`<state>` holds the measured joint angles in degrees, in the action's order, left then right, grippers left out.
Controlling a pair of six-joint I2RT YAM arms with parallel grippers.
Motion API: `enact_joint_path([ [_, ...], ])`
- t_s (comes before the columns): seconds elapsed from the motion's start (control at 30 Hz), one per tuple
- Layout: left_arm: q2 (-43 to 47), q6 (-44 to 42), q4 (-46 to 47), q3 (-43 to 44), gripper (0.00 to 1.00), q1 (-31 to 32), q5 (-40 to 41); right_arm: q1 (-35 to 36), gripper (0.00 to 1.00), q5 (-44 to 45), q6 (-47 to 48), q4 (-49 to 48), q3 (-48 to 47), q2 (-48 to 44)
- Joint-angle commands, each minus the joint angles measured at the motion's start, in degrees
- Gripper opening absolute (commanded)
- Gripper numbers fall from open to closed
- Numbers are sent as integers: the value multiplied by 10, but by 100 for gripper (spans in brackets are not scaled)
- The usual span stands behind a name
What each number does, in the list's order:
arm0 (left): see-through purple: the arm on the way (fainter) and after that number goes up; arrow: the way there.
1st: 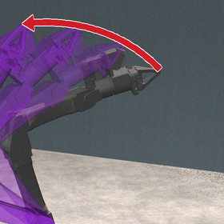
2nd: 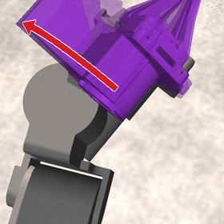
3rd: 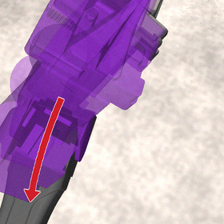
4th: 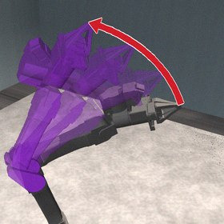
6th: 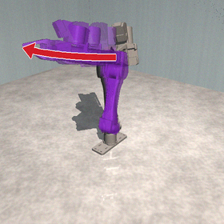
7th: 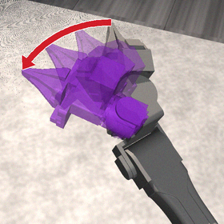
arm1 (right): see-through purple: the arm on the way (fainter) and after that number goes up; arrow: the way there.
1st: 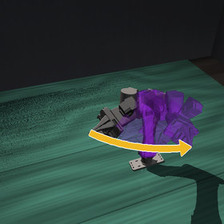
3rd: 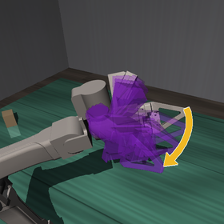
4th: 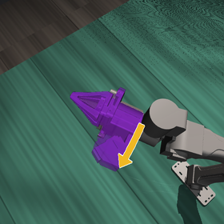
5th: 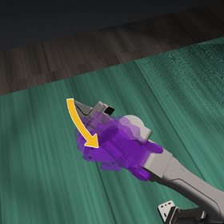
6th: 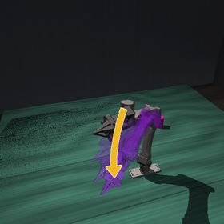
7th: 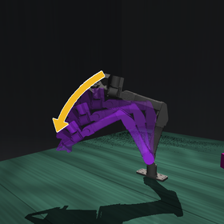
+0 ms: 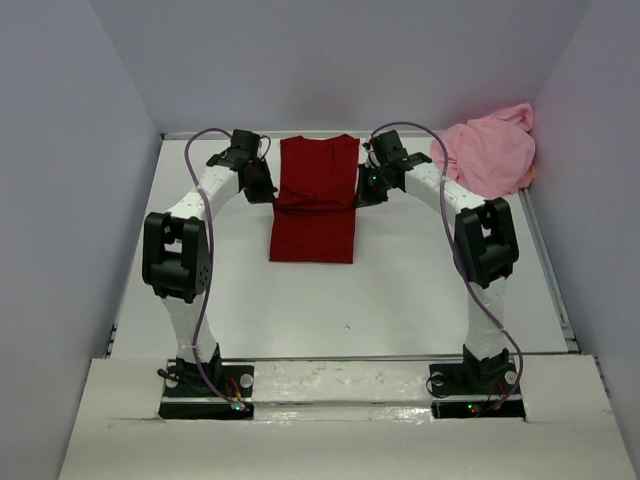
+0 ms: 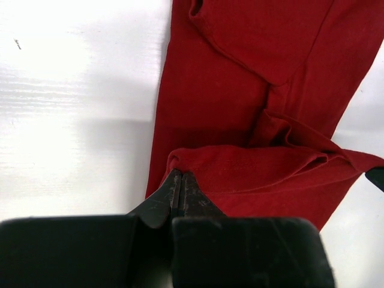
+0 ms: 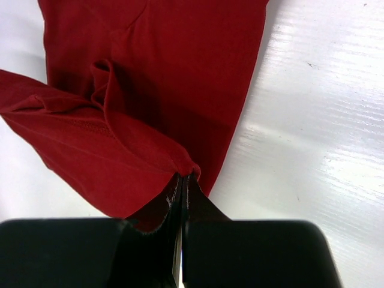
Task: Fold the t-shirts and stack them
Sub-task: Fold the folded rectangular tshirt in 1/3 of the way
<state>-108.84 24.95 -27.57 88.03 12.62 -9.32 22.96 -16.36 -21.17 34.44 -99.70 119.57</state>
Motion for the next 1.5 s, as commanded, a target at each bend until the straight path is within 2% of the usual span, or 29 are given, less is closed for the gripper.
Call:
enact_joint_path([
  [0.0, -3, -21, 5, 34, 0, -6, -8, -4, 0, -1, 6, -3, -30, 4],
  [1.17, -96, -55, 81, 43, 0, -11, -43, -14, 0, 12, 10, -32, -81, 107],
  [1.23, -96, -61, 83, 42, 0, -11, -43, -14, 18, 8, 13, -32, -87, 112],
  [1.27, -95, -62, 84, 41, 5, -11, -40, -14, 36, 13, 12, -31, -87, 113],
  [1.33, -85, -66, 99, 34, 22, -11, -38, -14, 44, 17, 14, -33, -88, 111],
  [1.37, -71, -67, 105, 27, 40, -11, -35, -14, 48, 19, 15, -34, -89, 110],
  [1.43, -56, -67, 116, 26, 56, -11, -28, -14, 56, 22, 19, -34, -95, 104],
  [1.47, -54, -66, 116, 28, 60, -11, -26, -14, 61, 22, 22, -34, -96, 102],
])
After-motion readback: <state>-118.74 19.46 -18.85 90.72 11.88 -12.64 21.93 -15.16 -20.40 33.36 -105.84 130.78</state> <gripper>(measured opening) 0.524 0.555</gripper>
